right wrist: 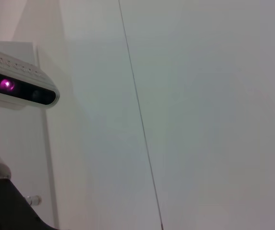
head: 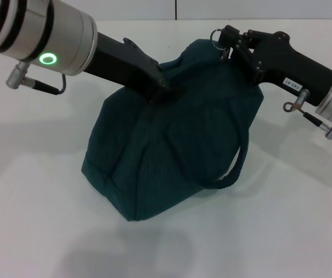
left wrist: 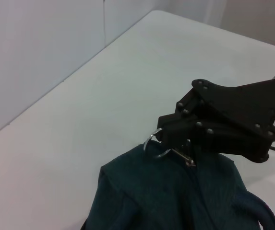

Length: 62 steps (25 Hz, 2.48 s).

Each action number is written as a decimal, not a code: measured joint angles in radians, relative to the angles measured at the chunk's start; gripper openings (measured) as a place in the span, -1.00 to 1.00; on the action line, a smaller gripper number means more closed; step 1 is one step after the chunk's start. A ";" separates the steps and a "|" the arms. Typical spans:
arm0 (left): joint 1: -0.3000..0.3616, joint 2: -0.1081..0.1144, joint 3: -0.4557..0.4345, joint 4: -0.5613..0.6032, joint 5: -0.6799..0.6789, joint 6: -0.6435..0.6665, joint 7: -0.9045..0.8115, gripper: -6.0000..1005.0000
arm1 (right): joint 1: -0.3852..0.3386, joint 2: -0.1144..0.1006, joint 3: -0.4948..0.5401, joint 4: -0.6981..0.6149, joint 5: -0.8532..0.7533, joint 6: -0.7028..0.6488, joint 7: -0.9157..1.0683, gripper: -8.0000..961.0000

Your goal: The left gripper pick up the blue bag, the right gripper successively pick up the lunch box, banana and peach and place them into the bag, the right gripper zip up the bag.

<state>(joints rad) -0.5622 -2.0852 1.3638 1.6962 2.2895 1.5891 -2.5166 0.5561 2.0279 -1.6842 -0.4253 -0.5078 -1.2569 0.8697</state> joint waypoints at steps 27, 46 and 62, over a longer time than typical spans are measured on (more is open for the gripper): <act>-0.012 0.001 -0.002 -0.001 0.000 -0.002 0.021 -0.82 | 0.005 0.000 0.000 0.001 0.010 0.004 0.001 -0.82; -0.010 -0.003 -0.055 -0.001 -0.103 -0.015 0.086 -0.84 | 0.000 -0.002 -0.006 0.137 0.174 0.185 0.104 -0.79; 0.019 -0.004 -0.055 -0.084 -0.104 -0.096 0.130 -0.85 | -0.033 -0.005 0.001 0.132 0.182 0.085 0.102 -0.77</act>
<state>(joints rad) -0.5430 -2.0895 1.3084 1.6123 2.1859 1.4927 -2.3865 0.5234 2.0233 -1.6832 -0.2929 -0.3256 -1.1719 0.9715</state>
